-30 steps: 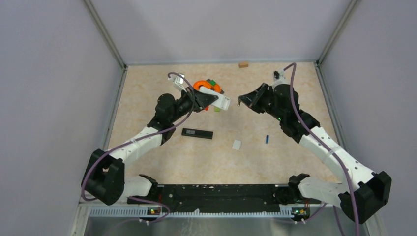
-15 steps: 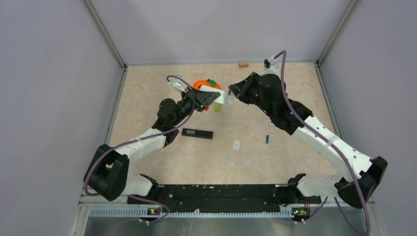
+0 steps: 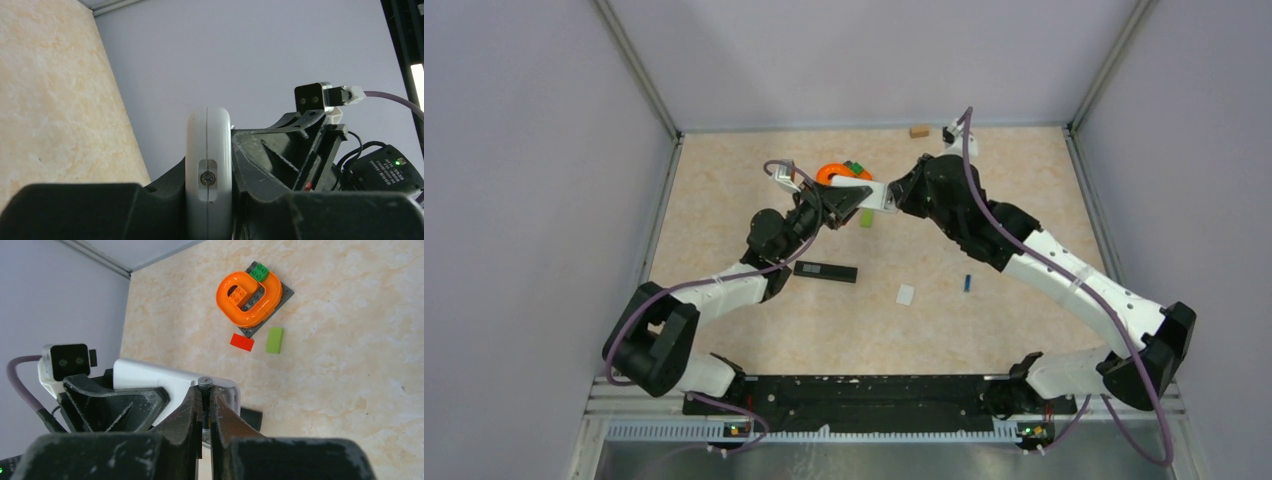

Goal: Load the batteries into the remote control
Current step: Load the battery into the remote control.

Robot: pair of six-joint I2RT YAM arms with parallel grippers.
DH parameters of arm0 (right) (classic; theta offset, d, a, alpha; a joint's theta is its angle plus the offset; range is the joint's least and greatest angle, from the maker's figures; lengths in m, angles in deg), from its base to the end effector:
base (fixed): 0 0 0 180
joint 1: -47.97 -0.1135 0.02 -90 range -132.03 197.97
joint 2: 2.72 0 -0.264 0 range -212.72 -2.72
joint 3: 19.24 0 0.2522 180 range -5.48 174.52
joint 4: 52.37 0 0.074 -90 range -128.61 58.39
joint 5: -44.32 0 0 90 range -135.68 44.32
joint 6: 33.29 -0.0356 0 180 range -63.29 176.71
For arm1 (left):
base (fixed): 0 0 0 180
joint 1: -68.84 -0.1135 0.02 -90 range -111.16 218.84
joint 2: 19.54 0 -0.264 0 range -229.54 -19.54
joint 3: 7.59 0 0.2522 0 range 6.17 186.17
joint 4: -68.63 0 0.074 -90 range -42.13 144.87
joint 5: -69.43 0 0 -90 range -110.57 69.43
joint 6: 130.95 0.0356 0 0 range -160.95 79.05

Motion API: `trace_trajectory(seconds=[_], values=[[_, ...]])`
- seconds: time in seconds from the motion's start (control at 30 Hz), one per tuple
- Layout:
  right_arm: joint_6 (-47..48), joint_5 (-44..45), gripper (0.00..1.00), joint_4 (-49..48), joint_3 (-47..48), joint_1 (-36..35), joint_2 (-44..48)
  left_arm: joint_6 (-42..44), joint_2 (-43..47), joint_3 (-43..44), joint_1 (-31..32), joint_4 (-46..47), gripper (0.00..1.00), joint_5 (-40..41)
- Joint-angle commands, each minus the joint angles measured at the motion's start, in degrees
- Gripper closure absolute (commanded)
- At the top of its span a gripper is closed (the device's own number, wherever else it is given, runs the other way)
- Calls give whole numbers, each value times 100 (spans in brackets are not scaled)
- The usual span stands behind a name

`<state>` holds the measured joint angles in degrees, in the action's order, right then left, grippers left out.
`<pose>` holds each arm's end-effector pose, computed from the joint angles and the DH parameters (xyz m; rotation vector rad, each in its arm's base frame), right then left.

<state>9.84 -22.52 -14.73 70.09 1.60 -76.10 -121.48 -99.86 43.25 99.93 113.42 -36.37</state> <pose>0.2076 0.1975 0.3963 0.2813 1.9606 0.6913 0.2515 -0.1630 0.2782 -0.3894 1.5150 -1.7884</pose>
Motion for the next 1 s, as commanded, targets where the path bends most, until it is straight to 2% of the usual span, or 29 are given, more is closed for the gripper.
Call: trace_trajectory(seconds=[0.0, 0.13, 0.4, 0.57, 0.97], values=[[275, 434, 99, 46, 295, -233, -109, -309, 41, -3, 24, 783, 100, 128], [329, 825, 99, 17, 232, -433, -134, -515, 43, -40, 29, 994, 100, 231], [198, 556, 97, -148, 116, -455, -167, -752, -127, -136, 54, 1562, 100, 331], [160, 434, 88, -222, -19, -458, -115, -807, -188, -165, 115, 1762, 100, 402], [-5, 862, 72, 361, 245, -459, -85, -899, -195, -301, 138, 1931, 100, 674]])
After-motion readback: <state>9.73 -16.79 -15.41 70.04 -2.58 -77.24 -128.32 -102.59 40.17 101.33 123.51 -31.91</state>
